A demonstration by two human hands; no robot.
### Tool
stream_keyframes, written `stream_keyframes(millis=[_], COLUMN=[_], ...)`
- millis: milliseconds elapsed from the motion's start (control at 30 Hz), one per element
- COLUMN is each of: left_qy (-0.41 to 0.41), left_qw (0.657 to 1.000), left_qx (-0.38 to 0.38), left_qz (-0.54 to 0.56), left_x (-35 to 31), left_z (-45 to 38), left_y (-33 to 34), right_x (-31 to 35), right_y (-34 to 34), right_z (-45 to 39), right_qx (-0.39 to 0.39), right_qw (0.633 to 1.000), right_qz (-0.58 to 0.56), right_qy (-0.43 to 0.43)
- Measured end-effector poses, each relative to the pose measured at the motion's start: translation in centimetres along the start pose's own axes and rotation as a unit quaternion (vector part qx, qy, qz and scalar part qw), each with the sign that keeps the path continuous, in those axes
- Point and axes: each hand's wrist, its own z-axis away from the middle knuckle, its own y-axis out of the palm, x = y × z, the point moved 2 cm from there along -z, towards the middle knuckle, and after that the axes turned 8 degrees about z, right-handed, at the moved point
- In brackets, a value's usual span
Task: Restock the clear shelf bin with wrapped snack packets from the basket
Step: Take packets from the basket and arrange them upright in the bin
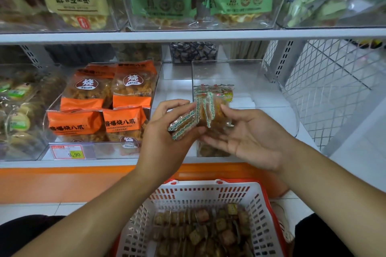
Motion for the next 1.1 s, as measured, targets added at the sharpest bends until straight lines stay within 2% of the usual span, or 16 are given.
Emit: stream_keyframes(millis=[233, 300, 333, 367, 400, 433, 467, 600, 667, 767, 833, 900, 967, 1033, 1100], left_qy=[-0.031, -0.05, -0.055, -0.055, -0.05, -0.042, -0.031, 0.017, 0.031, 0.035, 0.034, 0.023, -0.01, -0.054, -0.094], left_qw=[0.999, 0.999, 0.998, 0.998, 0.999, 0.999, 0.999, 0.996, 0.995, 0.995, 0.994, 0.992, 0.991, 0.989, 0.985], left_qx=[0.018, 0.01, 0.01, 0.014, 0.019, 0.024, 0.032, 0.076, 0.08, 0.083, 0.101, 0.122, 0.135, 0.132, 0.128], left_qz=[0.003, 0.007, 0.003, 0.002, 0.002, 0.001, -0.005, -0.046, -0.052, -0.048, -0.034, -0.017, 0.011, 0.039, 0.067], left_x=[0.4, 0.7, 0.7, 0.8, 0.8, 0.8, 0.8, 1.4, 1.7, 1.8, 1.7, 1.6, 1.5, 1.3, 1.4], left_z=[-3.1, -3.8, -4.1, -4.3, -4.6, -4.8, -4.9, -5.4, -5.5, -5.4, -5.1, -4.9, -4.7, -4.6, -4.4], left_y=[1.8, 2.4, 2.9, 3.4, 3.8, 4.2, 4.5, 4.8, 4.8, 5.0, 5.1, 5.3, 5.5, 5.6, 5.7], right_x=[4.4, 5.8, 6.3, 6.6, 6.7, 6.7, 6.6, 6.5, 6.4, 6.3, 6.4, 6.6, 6.4, 6.0, 6.0], right_y=[-2.6, -4.4, -5.7, -7.1, -8.3, -9.3, -10.2, -12.2, -12.5, -12.9, -13.2, -13.8, -14.3, -14.2, -14.4], right_z=[-3.4, -5.2, -6.3, -7.5, -8.6, -9.7, -10.8, -14.5, -15.7, -16.6, -17.1, -17.4, -17.8, -18.4, -18.6], right_qx=[-0.018, -0.09, -0.156, -0.232, -0.291, -0.323, -0.334, -0.329, -0.318, -0.31, -0.326, -0.365, -0.369, -0.337, -0.348], right_qw=[0.998, 0.987, 0.962, 0.912, 0.847, 0.788, 0.749, 0.667, 0.646, 0.649, 0.674, 0.703, 0.728, 0.757, 0.761], right_qz=[0.054, 0.123, 0.21, 0.321, 0.427, 0.507, 0.559, 0.662, 0.688, 0.685, 0.648, 0.597, 0.569, 0.552, 0.54], right_qy=[-0.021, -0.056, -0.083, -0.107, -0.124, -0.129, -0.123, -0.094, -0.091, -0.114, -0.14, -0.128, -0.1, -0.088, -0.089])
